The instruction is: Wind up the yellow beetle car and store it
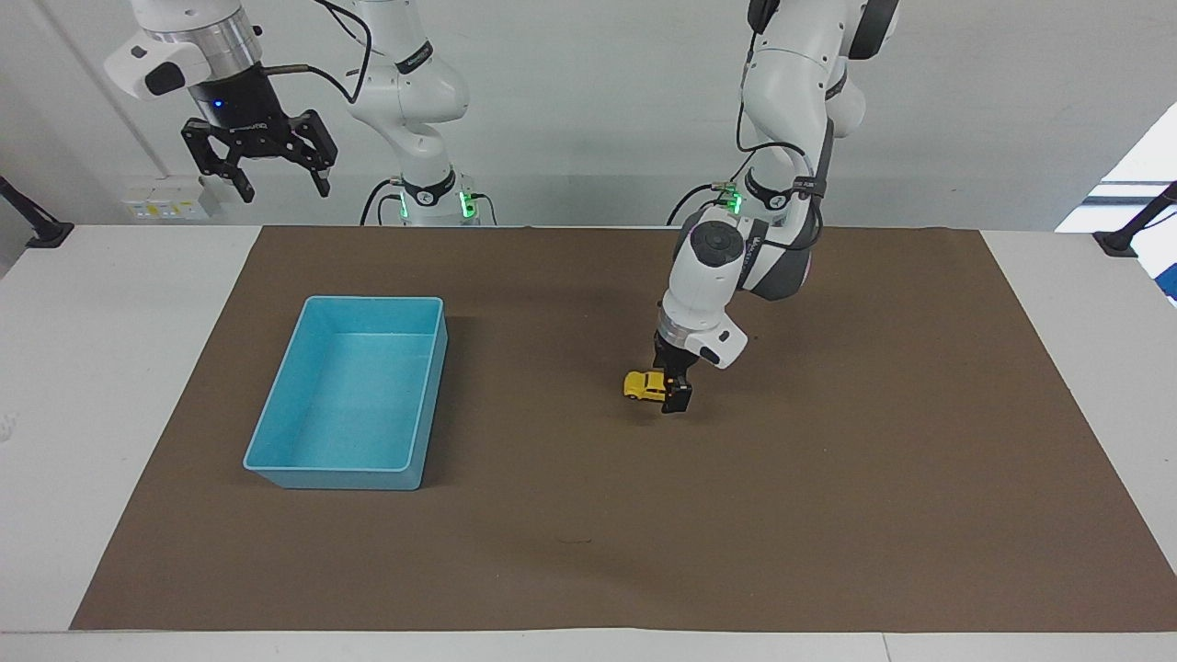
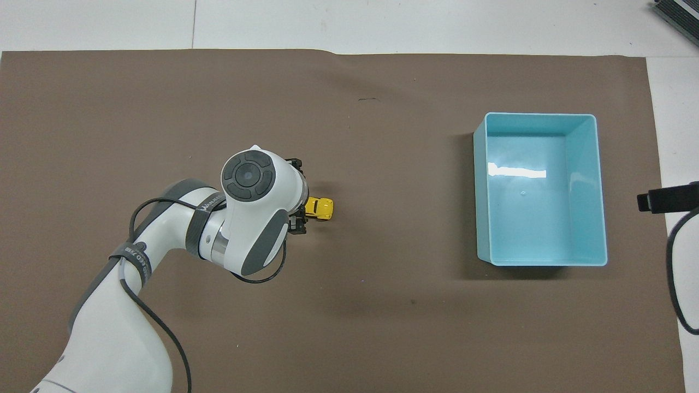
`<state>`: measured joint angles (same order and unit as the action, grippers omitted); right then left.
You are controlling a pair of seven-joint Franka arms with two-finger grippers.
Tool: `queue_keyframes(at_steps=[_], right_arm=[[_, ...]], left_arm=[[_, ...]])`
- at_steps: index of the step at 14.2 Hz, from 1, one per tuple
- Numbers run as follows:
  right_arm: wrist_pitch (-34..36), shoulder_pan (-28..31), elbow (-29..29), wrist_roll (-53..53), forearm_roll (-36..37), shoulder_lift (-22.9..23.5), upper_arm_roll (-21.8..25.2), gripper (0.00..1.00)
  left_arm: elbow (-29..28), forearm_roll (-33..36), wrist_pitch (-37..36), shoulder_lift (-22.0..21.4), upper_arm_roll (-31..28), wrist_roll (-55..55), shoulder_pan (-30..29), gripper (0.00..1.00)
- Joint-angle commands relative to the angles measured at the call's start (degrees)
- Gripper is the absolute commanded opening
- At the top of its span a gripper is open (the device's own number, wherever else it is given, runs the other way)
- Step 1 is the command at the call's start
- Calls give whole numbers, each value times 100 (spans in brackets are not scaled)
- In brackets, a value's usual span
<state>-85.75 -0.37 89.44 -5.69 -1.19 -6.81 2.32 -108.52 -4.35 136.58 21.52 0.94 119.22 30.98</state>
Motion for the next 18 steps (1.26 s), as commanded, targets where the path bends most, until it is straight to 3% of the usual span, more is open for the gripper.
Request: queue_keyframes(at_steps=[1,3,4,18], right_arm=[[-47,29,82,68,14,-49,-30,100],[-56,29,82,77,14,-49,-30,100],[-56,29,82,77,14,-49,-30,100],[-56,29,82,68,14,-49,-30,100]], left_arm=[[-20,-5,79,-8,-86,5,118,62],[-29,22,106,1,-103,-4,153,9],[-37,31,114,1,-103,-22,171,0],[-133,-48,124,28,-86,366,-302,0]])
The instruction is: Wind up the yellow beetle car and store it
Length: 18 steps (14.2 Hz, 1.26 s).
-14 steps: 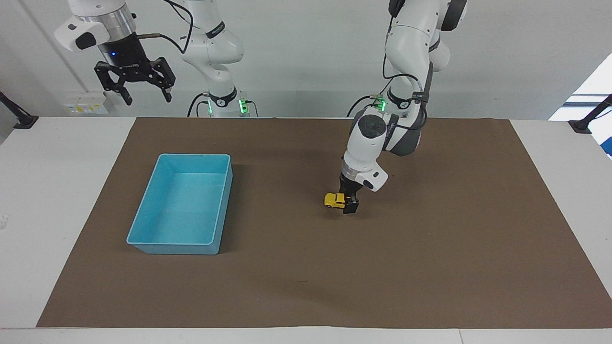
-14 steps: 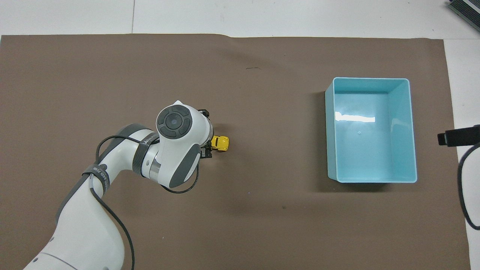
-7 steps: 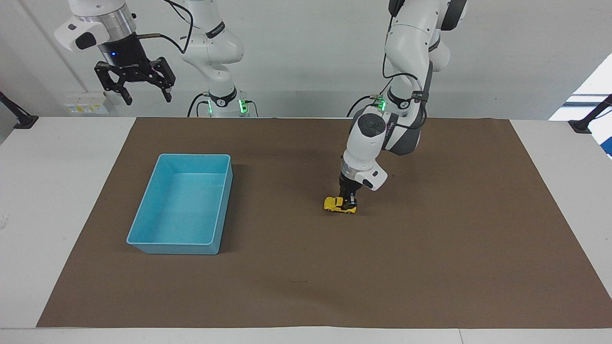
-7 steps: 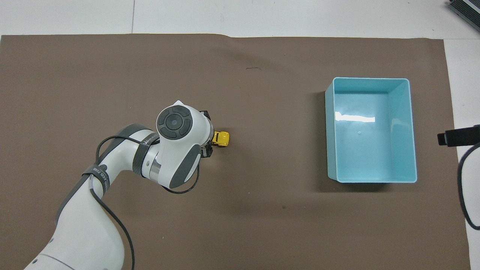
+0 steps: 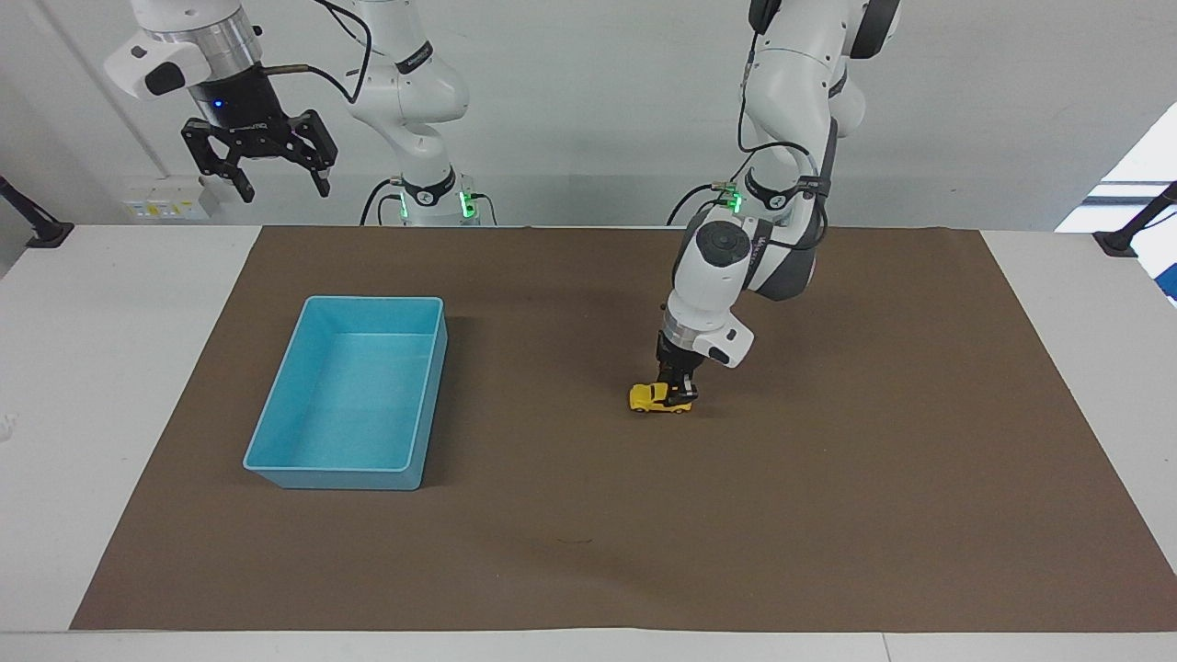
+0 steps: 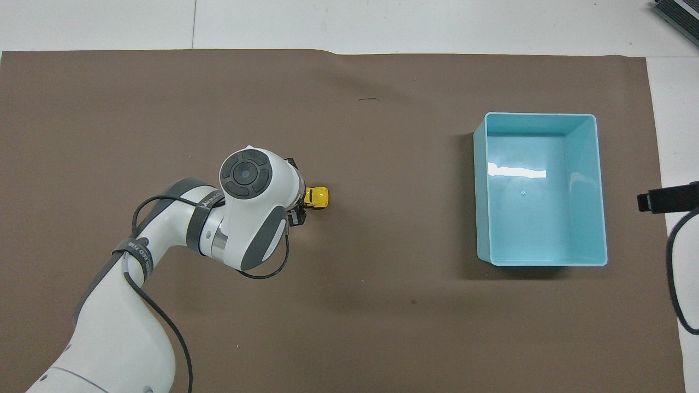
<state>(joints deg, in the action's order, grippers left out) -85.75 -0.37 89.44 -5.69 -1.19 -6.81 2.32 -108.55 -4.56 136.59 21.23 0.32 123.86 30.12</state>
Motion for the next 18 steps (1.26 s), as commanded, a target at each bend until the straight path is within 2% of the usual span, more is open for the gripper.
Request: queue_keyframes(at_steps=[1,8,15,16,17,18], right_arm=[[-56,29,82,68,14,-49,-29,100],[-56,29,82,68,14,-49,-29,100],[-56,29,82,68,14,-49,-29,100],[-56,29,82,68,14,-49,-21,100],[-56,29,82,68,14,-49,-29,100],[-56,29,82,68,14,-49,-29,100]], left_arm=[[-193,-28,122,48,-40,-238,-304,0],[-325,-28,52,39,-49,-880,-1051,0],[-316,-19,-27,39,-58,-995,-1289,0],[-299,-1,-79,39,-58,-1004,-1280,23],[-255,25,-219,-13,-67,-995,-1245,90],[-194,43,-360,-48,-67,-986,-1210,100]])
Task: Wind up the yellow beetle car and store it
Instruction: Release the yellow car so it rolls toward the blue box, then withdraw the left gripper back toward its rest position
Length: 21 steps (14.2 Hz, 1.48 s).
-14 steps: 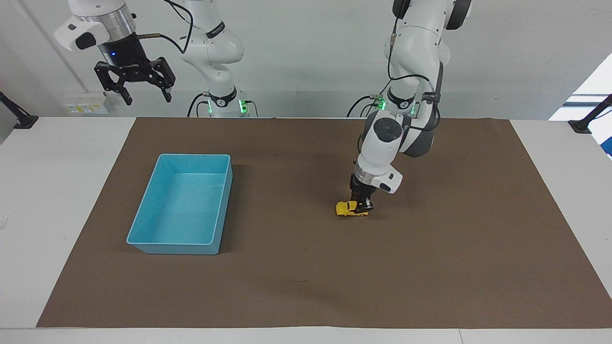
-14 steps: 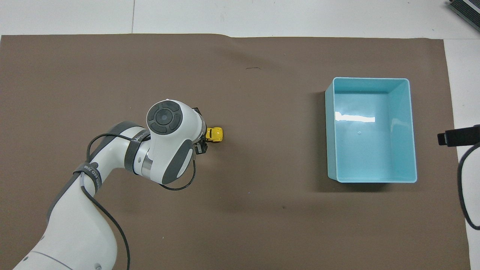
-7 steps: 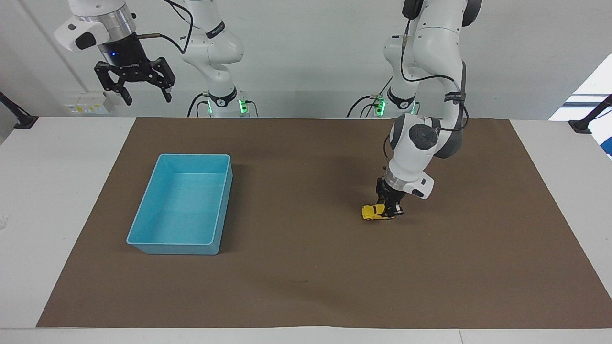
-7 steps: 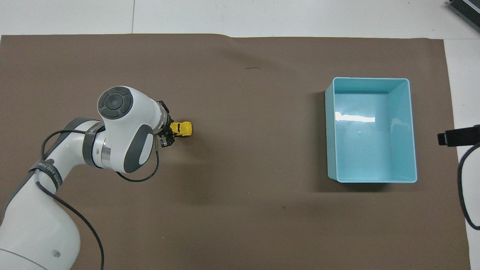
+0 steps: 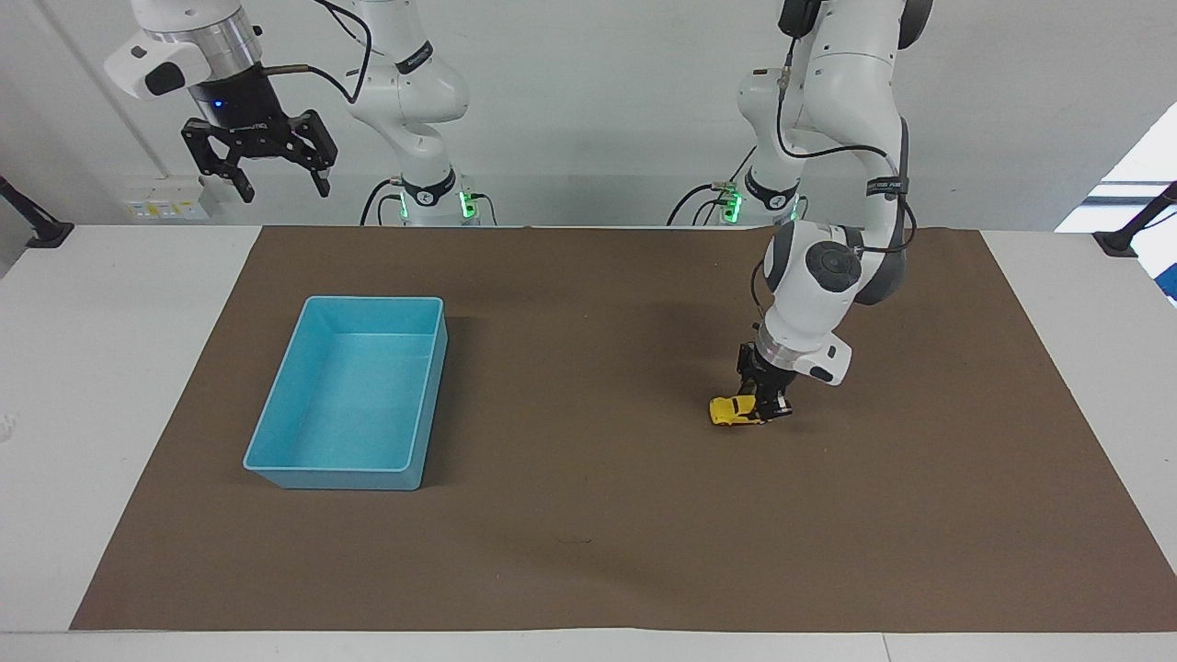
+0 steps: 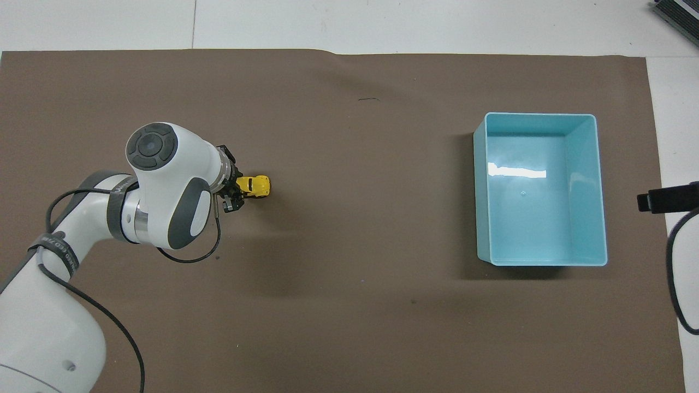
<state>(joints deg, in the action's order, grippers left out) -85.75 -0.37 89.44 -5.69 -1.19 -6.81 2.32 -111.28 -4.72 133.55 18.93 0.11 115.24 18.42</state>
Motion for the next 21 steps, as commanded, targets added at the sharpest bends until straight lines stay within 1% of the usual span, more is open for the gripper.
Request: queue_keyframes(at_steps=[1,3,4,6,9,11,15,19,21], right_arm=[[-56,29,82,68,14,-49,-30,100],[-56,29,82,68,14,-49,-21,100],[-56,29,82,68,14,-49,-29,100],[-56,29,82,68,5,-49,-21,100],[-47,29,82,68,14,-49,-30,100],[-12,29,82,68,5,-49,-21,100],[-3,29,82,59,14,-58,-30,100],[-12,29,56,24,-38,-67,-30,100],[-3,29,56,33,-48,-75,-64,100]], left_arm=[[202,59,-179,155,-55,-124,-40,100],[387,59,-539,58,-55,-124,-32,100],[388,68,-610,-20,-55,-124,-23,100],[396,112,-663,-161,-55,-133,-32,100],[493,427,-672,-241,-38,-246,-23,100],[580,481,-690,-250,-29,-842,-14,100],[616,481,-655,-363,-29,-1669,-40,100],[651,472,-655,-574,-64,-3258,-111,100],[651,464,-681,-715,-64,-3988,-259,100]])
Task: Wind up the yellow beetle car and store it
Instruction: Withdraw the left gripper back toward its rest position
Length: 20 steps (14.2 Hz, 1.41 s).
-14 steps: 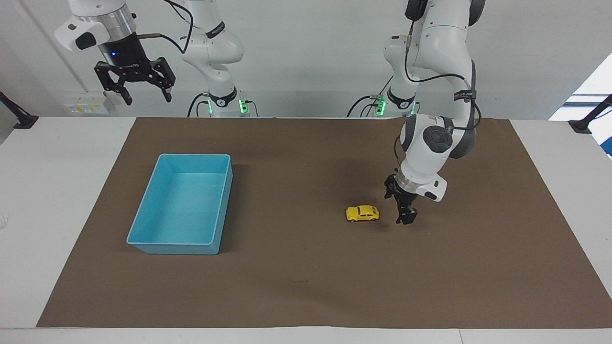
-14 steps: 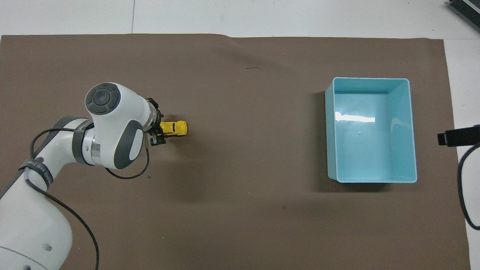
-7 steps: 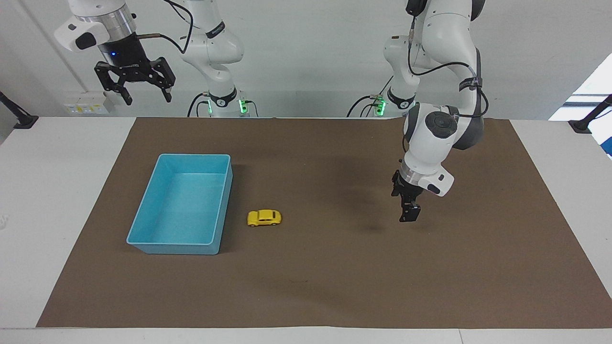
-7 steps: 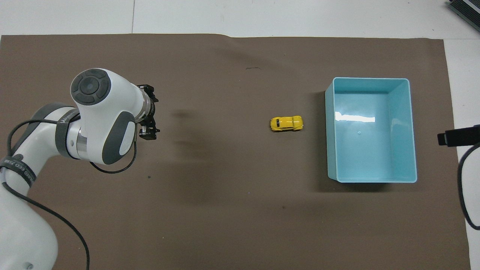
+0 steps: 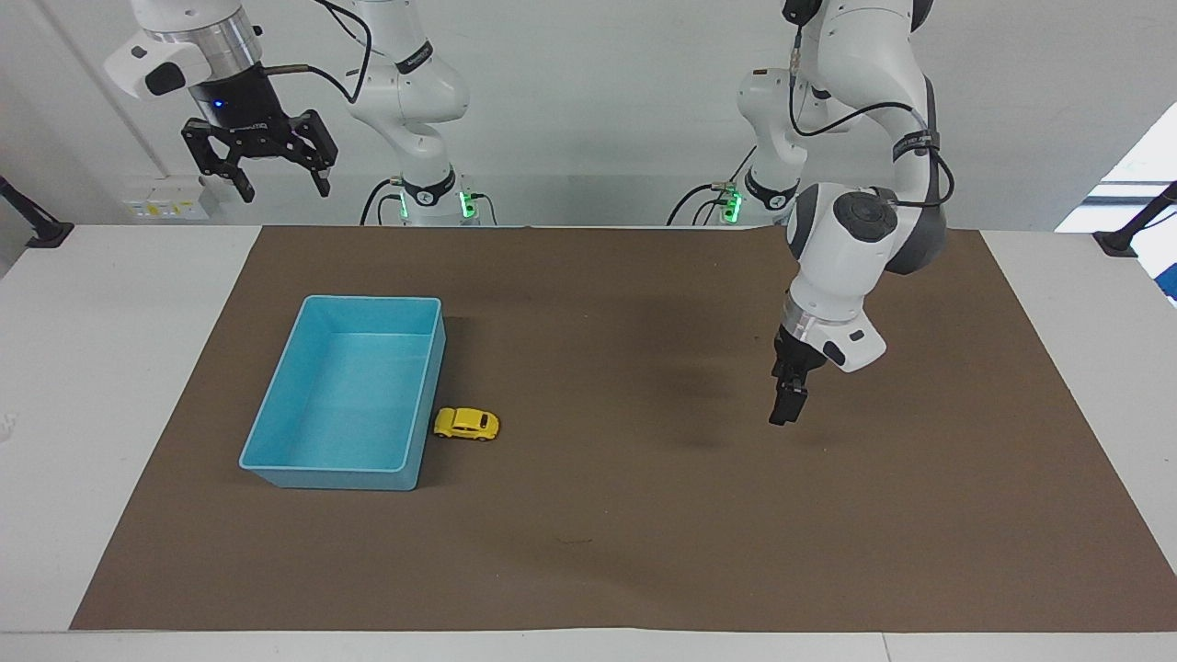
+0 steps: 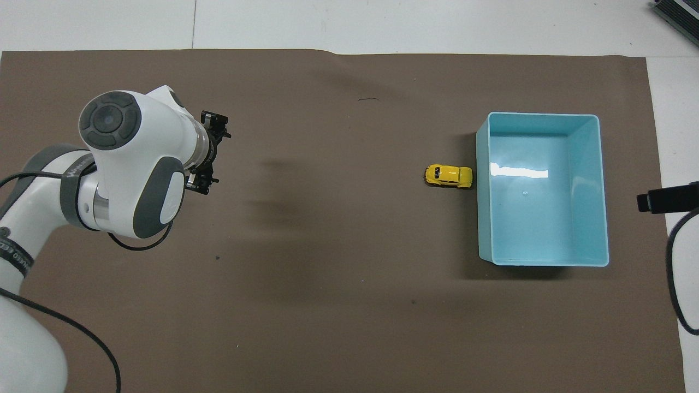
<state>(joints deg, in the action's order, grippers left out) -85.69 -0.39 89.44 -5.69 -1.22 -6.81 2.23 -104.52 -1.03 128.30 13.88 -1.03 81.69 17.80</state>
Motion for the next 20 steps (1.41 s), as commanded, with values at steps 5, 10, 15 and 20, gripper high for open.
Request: queue_keyframes(at_steps=[5,10,15,20], right_arm=[[-35,-48,82,-738,-115,-93,-108,100],[-79,-48,91,-1291,-124,-84,-179,100],[-124,-57,196,-2533,-124,-22,-240,100],[-413,-189,407,-3919,-115,83,-302,100]], left_arm=[[-42,68,-717,-658,51,-3347,-549,100],[-77,59,-1482,-975,42,-5906,-760,100],[-42,59,-2158,-1282,42,-7700,-945,100],[439,94,-3238,-1696,94,-7879,-936,100]])
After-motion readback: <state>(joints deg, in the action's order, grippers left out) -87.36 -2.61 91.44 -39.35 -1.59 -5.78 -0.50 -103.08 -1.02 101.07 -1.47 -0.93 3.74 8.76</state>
